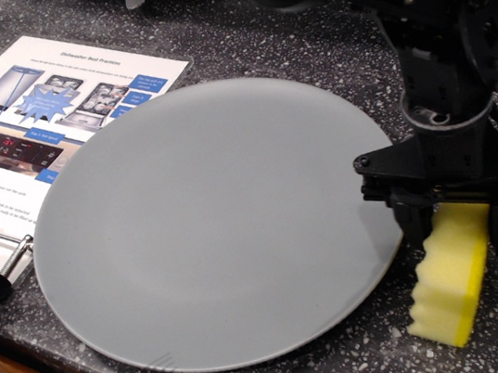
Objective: Pick up sponge and wipe plate
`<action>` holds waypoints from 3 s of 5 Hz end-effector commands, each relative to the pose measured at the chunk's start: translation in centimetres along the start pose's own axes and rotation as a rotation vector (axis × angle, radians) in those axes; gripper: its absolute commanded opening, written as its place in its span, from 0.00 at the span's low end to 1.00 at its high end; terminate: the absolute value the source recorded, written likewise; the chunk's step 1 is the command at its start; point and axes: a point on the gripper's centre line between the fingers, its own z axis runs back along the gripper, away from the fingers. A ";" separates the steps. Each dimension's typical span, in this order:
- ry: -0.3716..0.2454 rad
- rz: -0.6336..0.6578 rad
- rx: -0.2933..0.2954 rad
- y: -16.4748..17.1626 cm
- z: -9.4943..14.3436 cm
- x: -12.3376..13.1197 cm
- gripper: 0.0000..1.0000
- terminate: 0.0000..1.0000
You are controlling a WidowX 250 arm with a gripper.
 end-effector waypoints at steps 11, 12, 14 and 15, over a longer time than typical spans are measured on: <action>-0.135 0.046 0.094 22.5 4.6 4.6 0.00 0.00; -0.146 0.064 0.112 24.1 5.5 5.3 0.00 0.00; -0.154 0.116 0.138 25.6 7.8 6.4 0.00 0.00; -0.136 0.109 0.193 23.8 5.5 4.7 0.00 0.00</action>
